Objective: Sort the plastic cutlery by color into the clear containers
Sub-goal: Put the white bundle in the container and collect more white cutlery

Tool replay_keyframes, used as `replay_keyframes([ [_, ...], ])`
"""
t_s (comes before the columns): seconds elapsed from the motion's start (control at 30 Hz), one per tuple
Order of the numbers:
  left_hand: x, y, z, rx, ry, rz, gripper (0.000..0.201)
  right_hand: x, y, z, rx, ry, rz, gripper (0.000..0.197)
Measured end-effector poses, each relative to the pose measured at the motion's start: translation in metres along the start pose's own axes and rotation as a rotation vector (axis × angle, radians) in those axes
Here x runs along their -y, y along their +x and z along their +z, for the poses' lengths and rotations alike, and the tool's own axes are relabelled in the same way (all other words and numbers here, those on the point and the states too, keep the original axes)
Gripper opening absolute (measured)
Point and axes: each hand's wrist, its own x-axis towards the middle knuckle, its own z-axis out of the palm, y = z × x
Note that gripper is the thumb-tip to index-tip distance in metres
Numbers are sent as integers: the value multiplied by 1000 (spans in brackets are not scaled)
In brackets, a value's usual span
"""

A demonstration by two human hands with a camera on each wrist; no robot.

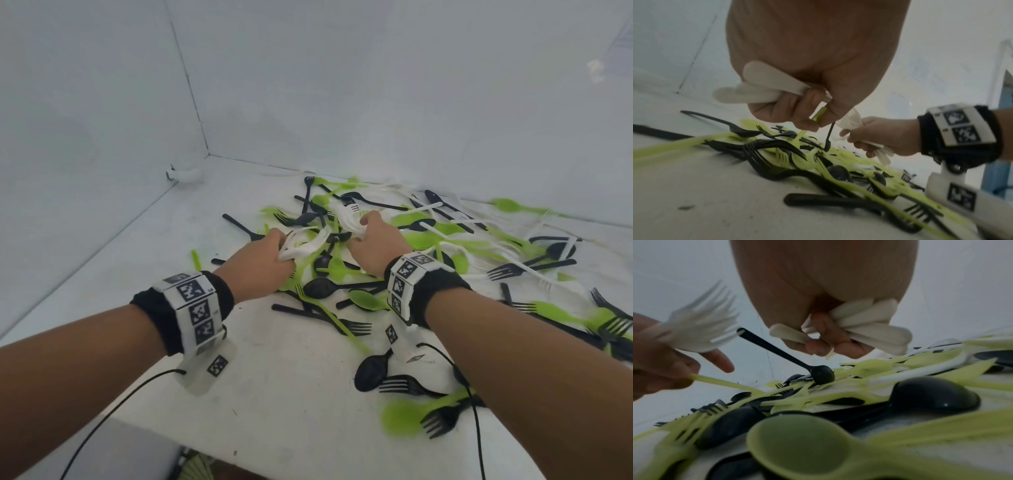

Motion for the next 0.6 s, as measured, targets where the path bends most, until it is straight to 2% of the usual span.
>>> replay_keyframes([
  [0.07, 5, -6, -9, -40, -139, -59, 13, 4, 1, 3, 15, -22, 8, 45],
  [0.17, 17, -12, -25, -76, -342, -151, 20, 13, 2, 5, 37, -53, -6, 41],
  [0.27, 31, -18, -37, -72, -385, -178, 18, 21, 3, 7, 53, -72, -23, 39],
  [0.4, 50, -24, -44, -79, -268, -141, 7, 28, 5, 13, 60, -91, -36, 37],
  [0.5, 63, -23, -48, -70, -45, -123, 28, 31, 6, 19, 68, -68, -42, 35],
  [0.6, 79, -19, -53, -120, 11, -152, 16, 35, 6, 26, 64, -29, -59, 37],
])
